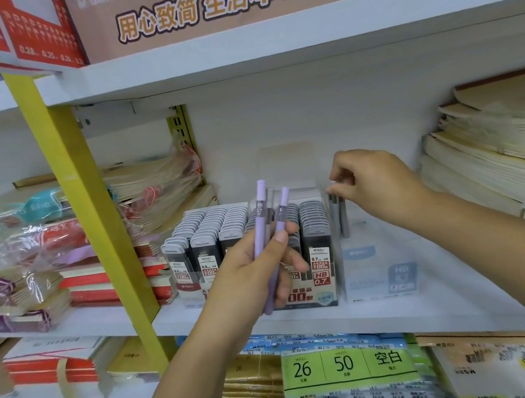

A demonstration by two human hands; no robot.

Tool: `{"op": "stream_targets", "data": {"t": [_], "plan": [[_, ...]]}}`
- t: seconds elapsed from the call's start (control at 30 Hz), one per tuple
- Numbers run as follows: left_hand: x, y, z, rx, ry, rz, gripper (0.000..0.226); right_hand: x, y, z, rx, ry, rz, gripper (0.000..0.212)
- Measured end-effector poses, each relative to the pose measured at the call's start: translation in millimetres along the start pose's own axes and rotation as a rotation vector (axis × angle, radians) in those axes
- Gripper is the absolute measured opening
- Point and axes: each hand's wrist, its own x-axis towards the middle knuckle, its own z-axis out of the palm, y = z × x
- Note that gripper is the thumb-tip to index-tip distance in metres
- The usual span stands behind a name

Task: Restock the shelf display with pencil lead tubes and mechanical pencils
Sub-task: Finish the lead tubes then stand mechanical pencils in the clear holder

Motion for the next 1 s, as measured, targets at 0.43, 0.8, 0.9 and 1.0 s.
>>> {"op": "stream_targets", "data": {"t": [0.43, 0.8, 0.9, 1.0], "plan": [[5, 3, 16, -0.055, -0.114, -0.021, 0.028, -37, -57, -35, 0.956, -0.221, 0.124, 0.025], [7, 5, 3, 0.065, -0.019, -0.036, 0.023, -8, 10, -53, 0.68, 0.249, 0.247, 0.018], [7, 6, 4, 0.047, -0.022, -0.044, 0.02, -7, 20, -36, 0.442, 0.133, 0.173, 0.016], [7, 6, 5, 0.021, -0.022, -0.031, 0.027, -6, 25, -21, 0.316, 0.058, 0.117, 0.014]]}}
